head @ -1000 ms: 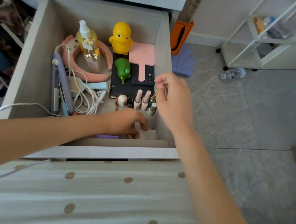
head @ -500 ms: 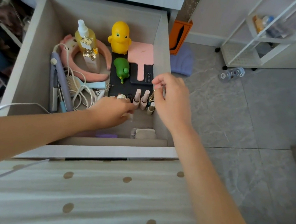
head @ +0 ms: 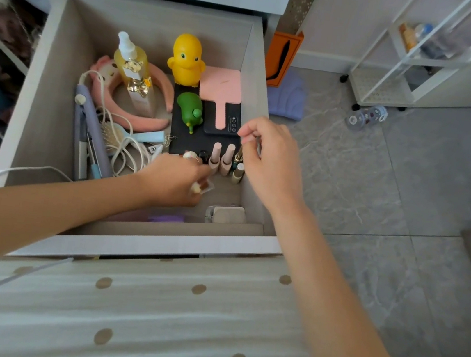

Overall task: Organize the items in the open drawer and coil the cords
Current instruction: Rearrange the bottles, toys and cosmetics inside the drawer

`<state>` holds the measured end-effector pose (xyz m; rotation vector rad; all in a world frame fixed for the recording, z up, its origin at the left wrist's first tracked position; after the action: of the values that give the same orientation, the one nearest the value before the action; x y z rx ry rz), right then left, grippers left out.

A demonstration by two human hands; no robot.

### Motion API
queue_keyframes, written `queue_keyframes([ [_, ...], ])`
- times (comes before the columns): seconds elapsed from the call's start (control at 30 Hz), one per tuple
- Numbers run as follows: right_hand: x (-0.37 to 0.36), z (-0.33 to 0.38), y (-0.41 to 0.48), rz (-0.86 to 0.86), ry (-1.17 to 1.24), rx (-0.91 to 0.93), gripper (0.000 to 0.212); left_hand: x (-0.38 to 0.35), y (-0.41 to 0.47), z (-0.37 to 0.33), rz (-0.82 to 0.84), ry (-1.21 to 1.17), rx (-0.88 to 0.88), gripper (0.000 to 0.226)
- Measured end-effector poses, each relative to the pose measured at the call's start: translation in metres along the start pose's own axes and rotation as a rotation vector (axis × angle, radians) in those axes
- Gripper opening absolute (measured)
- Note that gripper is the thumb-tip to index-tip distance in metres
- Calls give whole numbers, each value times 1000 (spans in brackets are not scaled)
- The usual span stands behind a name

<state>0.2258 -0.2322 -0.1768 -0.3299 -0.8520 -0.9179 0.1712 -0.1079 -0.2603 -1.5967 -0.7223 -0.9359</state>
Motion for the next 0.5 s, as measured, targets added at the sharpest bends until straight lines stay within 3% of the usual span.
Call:
queue_keyframes([
  [0.07,1,-1,1,-3,13,-2,18,10,-5,5,-78,-319,-17,24],
  [0.13,2,-3,1,-7,31,-12,18,17,-9,-1,-62,-450,-80,23],
  [0.37,2,-2,0,10,46,-27,20,30,-5,-36,18,-321,-178,22],
  [0.5,1,-3,0,13,47,-28,20,15,5,-44,170,-470,-182,21],
])
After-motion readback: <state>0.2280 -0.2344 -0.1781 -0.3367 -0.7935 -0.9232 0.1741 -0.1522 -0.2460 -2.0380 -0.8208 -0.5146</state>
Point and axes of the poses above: each hand's wrist, its own y-axis towards the middle knuckle, its own x-axis out of the back of the hand, z = x × y, the point moved 6 cm from there along y, towards the middle knuckle, and after that the axes turned 14 degrees about z, right-handed, at the moved point
